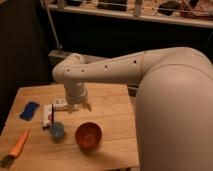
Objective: Place the pepper in the ceramic bowl
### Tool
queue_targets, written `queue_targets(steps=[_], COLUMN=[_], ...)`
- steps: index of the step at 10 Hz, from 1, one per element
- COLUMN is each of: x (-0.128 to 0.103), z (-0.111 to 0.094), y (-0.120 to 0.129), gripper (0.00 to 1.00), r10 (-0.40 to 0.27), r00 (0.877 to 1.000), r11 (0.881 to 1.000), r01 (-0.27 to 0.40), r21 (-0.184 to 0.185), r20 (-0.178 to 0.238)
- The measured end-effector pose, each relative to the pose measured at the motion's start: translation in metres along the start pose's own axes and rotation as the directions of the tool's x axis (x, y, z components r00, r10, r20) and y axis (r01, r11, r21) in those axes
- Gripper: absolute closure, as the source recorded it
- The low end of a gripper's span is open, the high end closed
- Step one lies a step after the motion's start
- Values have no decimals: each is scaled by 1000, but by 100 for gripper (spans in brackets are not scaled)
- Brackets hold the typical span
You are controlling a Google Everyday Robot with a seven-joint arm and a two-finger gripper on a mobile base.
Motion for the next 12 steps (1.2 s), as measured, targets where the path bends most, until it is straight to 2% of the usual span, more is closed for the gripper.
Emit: queue_targets(steps=[1,2,3,4,5,6,7,8,9,11,12], x=[-2,-4,-3,-2,4,9,16,22,30,40,48], z=[-2,-6,-7,-9,-9,-7,-4,-1,3,9,12], y=[14,42,59,80,109,127,149,167,188,212,230], gripper=[35,35,35,35,35,35,35,35,35,35,35], r10=[-37,-116,-164,-227,-307,-358,-414,-457,-503,-560,-618], r00=[999,993,987,974,952,934,910,888,862,825,783], r11=[999,993,986,974,951,932,907,884,856,818,776], r01=[37,116,164,226,307,358,415,459,506,565,622], r21=[2,12,19,32,47,60,75,89,104,113,107], r20=[2,5,5,4,-5,-15,-32,-45,-60,-73,-74])
